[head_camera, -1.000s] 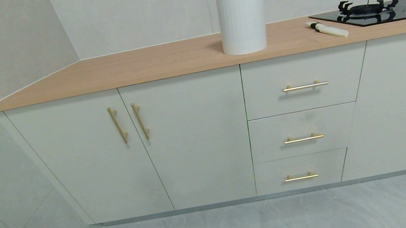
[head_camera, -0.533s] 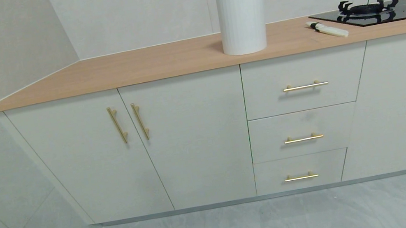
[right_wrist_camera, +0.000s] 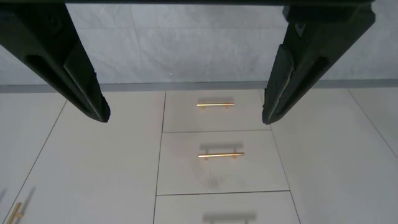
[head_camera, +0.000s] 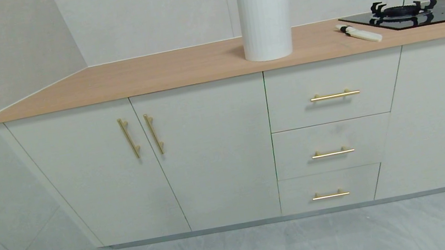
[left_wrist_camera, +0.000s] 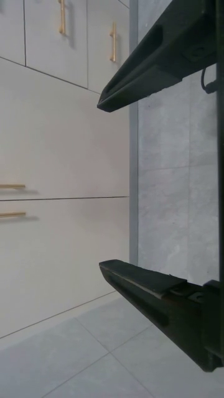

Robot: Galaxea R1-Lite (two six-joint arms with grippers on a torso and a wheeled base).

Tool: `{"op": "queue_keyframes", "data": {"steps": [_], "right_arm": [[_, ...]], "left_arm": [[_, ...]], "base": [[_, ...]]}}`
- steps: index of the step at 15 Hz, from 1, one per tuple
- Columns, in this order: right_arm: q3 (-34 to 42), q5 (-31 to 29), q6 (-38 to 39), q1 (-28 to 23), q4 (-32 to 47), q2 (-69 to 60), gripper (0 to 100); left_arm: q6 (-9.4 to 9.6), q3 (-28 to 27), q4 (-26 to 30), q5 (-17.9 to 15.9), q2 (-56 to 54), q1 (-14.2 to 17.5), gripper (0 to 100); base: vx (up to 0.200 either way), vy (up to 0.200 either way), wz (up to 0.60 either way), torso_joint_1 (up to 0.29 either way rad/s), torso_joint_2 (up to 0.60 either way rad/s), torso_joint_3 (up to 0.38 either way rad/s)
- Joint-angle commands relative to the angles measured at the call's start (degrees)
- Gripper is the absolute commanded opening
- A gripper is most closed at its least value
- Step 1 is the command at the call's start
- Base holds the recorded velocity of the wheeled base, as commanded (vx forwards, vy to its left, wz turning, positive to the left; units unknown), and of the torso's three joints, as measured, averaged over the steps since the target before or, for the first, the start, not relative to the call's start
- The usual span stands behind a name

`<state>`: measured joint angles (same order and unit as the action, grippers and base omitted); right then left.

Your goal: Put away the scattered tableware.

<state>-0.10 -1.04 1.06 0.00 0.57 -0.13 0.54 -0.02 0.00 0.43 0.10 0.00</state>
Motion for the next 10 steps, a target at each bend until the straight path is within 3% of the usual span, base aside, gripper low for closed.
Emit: {"op": "queue_keyframes", "data": {"steps": [1, 10], "right_arm": [[0.01, -0.02, -0.01, 0.00, -0.05, 0.13, 100], [0.01, -0.02, 0.08, 0.00, -0.05, 0.13, 100]], "left_arm": [[-0.01, 0.02, 0.00, 0.01, -0.01, 0.00, 100], [-0.01, 0.02, 0.00, 0.01, -0.01, 0.00, 100]], "base": [[0.200, 0.000, 0.00, -0.002, 0.00, 0.007], [0.200, 0.000, 0.00, 0.003, 0.00, 0.002]]}}
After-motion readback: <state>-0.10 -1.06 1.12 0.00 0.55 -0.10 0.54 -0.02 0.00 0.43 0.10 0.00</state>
